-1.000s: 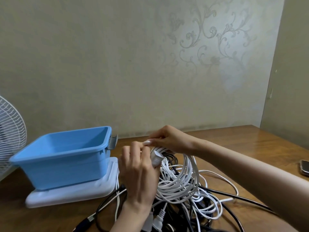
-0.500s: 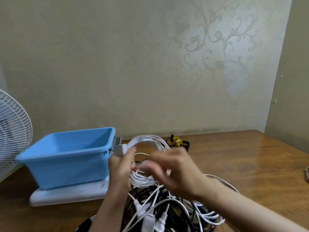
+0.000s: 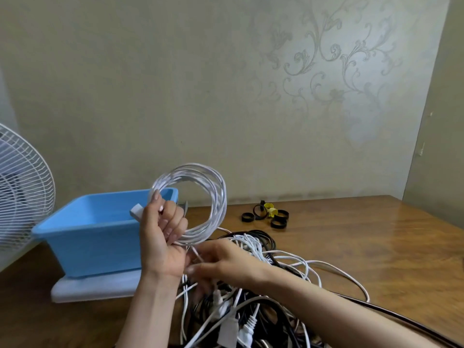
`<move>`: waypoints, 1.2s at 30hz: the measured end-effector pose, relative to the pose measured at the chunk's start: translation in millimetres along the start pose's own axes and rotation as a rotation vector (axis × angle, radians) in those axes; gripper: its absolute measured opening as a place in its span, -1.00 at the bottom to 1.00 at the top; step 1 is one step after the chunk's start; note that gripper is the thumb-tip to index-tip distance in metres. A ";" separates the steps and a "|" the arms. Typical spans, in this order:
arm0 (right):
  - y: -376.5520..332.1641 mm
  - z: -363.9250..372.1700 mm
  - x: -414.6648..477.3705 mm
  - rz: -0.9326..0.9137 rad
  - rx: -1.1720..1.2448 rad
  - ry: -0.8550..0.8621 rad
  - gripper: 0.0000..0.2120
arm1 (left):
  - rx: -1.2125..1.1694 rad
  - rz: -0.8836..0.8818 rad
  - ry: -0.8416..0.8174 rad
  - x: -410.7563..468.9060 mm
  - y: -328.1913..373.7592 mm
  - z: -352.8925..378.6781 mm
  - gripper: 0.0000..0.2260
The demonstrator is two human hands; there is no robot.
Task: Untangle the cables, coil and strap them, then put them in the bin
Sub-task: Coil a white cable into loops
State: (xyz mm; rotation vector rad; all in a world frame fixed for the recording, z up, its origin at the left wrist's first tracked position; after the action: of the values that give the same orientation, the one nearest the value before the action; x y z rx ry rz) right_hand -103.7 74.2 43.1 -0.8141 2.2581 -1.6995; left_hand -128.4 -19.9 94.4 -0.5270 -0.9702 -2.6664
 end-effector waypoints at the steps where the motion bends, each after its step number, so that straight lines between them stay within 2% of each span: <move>1: -5.3 -7.6 -1.8 0.002 -0.008 0.020 -0.92 | 0.055 0.043 0.024 1.0 4.5 -2.7 -0.65; 4: -18.6 -35.6 -12.5 0.035 -0.029 0.027 -0.85 | 0.144 0.099 0.108 0.3 6.9 -7.9 -0.56; 6: -29.4 -52.2 -20.3 0.030 -0.126 0.026 -0.84 | 0.190 0.089 0.110 -2.4 2.3 -3.4 -0.53; 9: -47.0 -81.0 -29.7 -0.046 -0.315 0.157 -0.88 | 0.253 0.045 0.059 -4.2 -4.2 2.0 -0.53; 12: -61.6 -87.9 -37.9 -0.119 -0.399 0.221 -0.84 | 0.347 -0.132 -0.073 -5.4 -20.7 7.9 -0.71; 14: -59.5 -81.0 -37.2 -0.120 -0.545 0.245 -0.70 | 0.441 -0.333 -0.161 -12.3 -41.5 10.9 -0.80; 16: -50.5 -67.6 -33.2 -0.107 -0.701 0.246 -0.63 | 0.541 -0.508 -0.202 -22.2 -59.8 10.6 -0.76; 18: -33.5 -59.9 -28.6 -0.055 -0.776 0.216 -0.72 | 0.637 -0.592 -0.225 -29.8 -69.7 11.6 -0.71; 20: -12.0 -56.1 -25.1 0.029 -0.707 0.151 -0.78 | 0.630 -0.617 -0.230 -33.7 -71.4 14.9 -0.72; 24: 16.6 -50.4 -25.3 0.126 -0.433 0.010 -0.70 | 0.305 -0.660 -0.219 -30.8 -76.7 20.5 -0.82; 26: 15.7 -48.7 -31.5 0.137 -0.266 -0.060 -0.81 | 0.219 -0.692 -0.169 -27.7 -82.6 13.6 -0.85; 27: 11.7 -45.8 -34.4 0.138 -0.235 -0.100 -0.82 | 0.231 -0.683 -0.145 -25.9 -84.8 8.9 -0.83; 29: 4.8 -38.1 -34.2 0.069 -0.366 -0.144 -0.75 | 0.301 -0.629 -0.098 -24.0 -87.5 3.7 -0.79; 30: 3.4 -33.7 -32.0 0.022 -0.481 -0.125 -0.69 | 0.377 -0.593 -0.069 -22.9 -88.1 0.7 -0.76; 32: 4.9 -30.6 -24.3 -0.028 -0.588 -0.034 -0.72 | 0.601 -0.514 -0.001 -21.1 -84.0 -7.7 -0.67; 34: 6.3 -33.1 -19.5 -0.062 -0.506 0.024 -0.83 | 0.705 -0.482 0.046 -18.3 -79.8 -15.5 -0.55; 36: 2.4 -42.1 -18.5 -0.080 -0.288 0.050 -0.90 | 0.740 -0.494 0.014 -18.8 -79.5 -16.1 -0.53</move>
State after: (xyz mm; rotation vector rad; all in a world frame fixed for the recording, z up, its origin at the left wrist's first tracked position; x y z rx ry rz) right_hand -108.9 119.2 51.2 -0.9414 2.5761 -1.4587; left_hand -143.6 30.8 30.3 -0.1034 -2.1598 -2.3798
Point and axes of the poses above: each hand's wrist, its own x-axis towards the middle knuckle, its own z-axis out of the palm, y = z × x, the point moved 8 cm from there along x, towards the middle knuckle, and after that the axes turned 4 degrees about x, right-handed, at the moved point
